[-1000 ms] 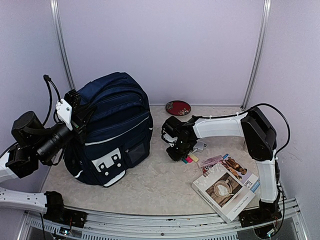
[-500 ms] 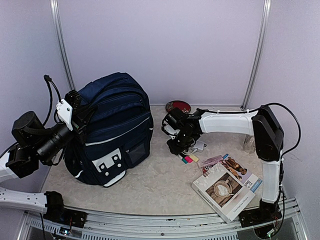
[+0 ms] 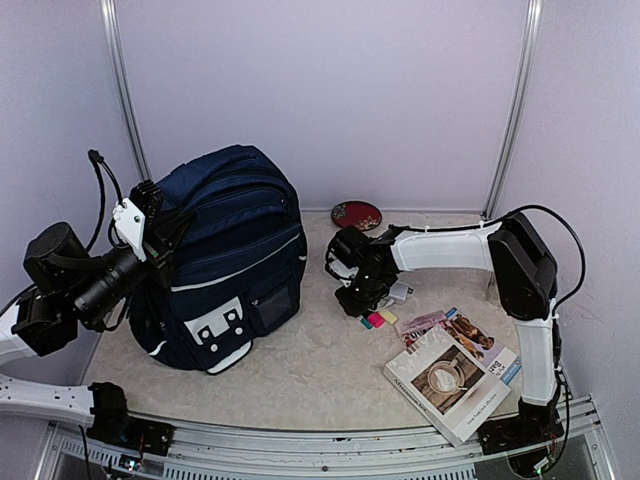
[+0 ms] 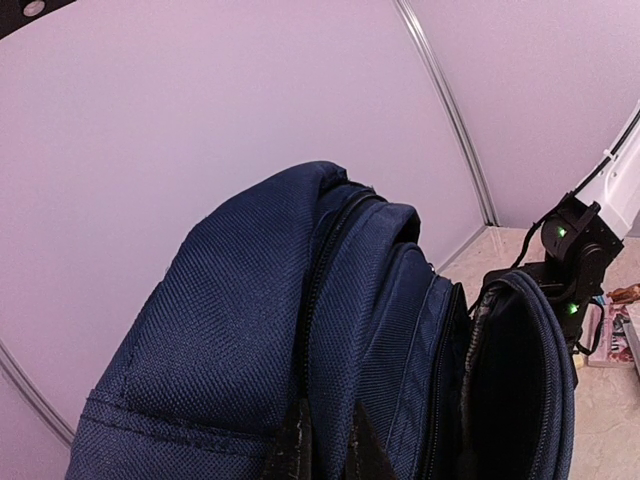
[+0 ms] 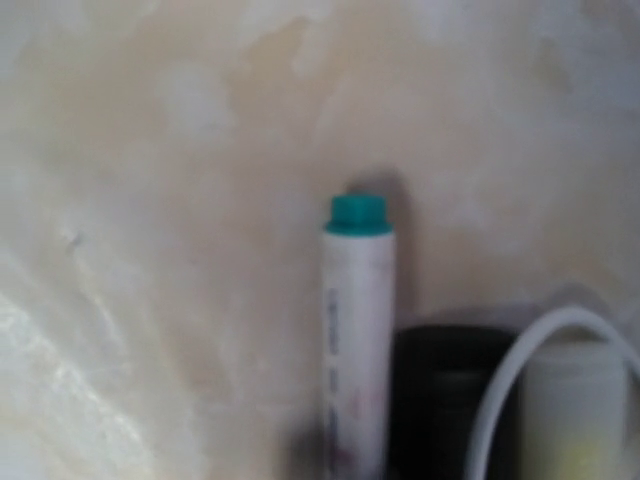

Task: Pack the student bag
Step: Pick up the pen from the center of the board.

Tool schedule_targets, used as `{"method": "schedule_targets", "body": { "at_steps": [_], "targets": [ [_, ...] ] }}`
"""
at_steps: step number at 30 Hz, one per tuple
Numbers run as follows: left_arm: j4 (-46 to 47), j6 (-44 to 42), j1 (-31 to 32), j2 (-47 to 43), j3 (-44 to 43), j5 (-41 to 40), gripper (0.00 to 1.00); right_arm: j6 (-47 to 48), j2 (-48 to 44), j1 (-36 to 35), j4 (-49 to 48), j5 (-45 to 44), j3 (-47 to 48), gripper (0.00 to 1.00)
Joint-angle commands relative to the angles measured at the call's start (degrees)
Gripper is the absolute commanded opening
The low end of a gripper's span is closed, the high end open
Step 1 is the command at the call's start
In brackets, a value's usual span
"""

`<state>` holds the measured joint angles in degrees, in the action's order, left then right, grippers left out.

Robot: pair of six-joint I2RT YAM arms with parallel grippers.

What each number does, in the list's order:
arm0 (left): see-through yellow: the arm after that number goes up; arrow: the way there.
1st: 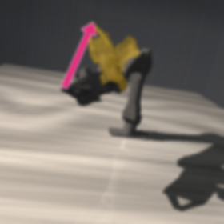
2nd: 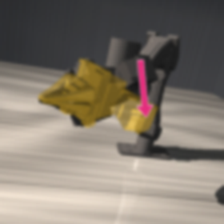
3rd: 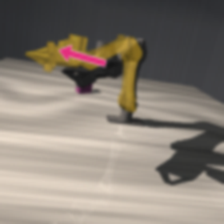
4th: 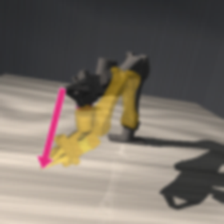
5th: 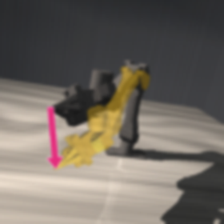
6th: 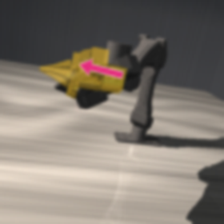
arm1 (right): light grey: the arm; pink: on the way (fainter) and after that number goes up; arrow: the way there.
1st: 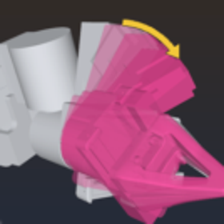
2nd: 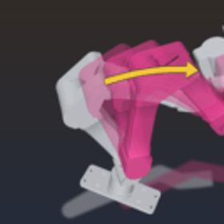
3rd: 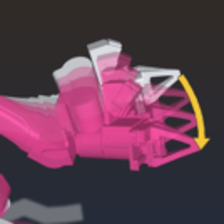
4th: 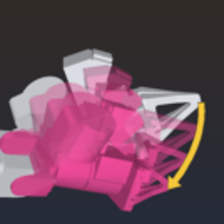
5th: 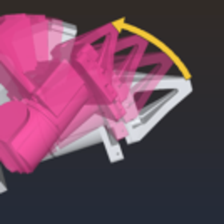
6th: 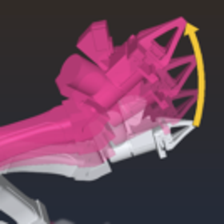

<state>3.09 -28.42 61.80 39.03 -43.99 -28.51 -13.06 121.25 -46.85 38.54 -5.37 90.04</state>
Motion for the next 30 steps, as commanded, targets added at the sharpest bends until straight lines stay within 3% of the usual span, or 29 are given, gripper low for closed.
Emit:
{"method": "schedule_targets", "body": {
  "at_steps": [1,10,16,19,30],
  "targets": [
    [3.1,2.1,-0.4,0.2,0.4,1.6,0.0,0.5,3.1,-0.2,2.6,1.2,-1.4,0.27],
    [2.9,2.2,-0.4,0.2,0.3,1.7,0.0,1.7,4.0,-3.6,7.8,0.1,3.1,0.24],
    [3.0,2.2,-0.5,-0.2,0.3,1.8,0.0,1.7,3.8,-3.6,8.5,-0.4,2.9,0.04],
    [2.9,2.3,-0.5,0.0,0.3,1.9,0.0,1.7,2.3,-3.9,7.4,-0.3,2.9,0.0],
    [2.9,2.2,-0.5,0.0,0.3,2.3,0.0,4.9,-17.8,-4.1,-9.8,7.3,-3.7,0.0]
  ]
}}
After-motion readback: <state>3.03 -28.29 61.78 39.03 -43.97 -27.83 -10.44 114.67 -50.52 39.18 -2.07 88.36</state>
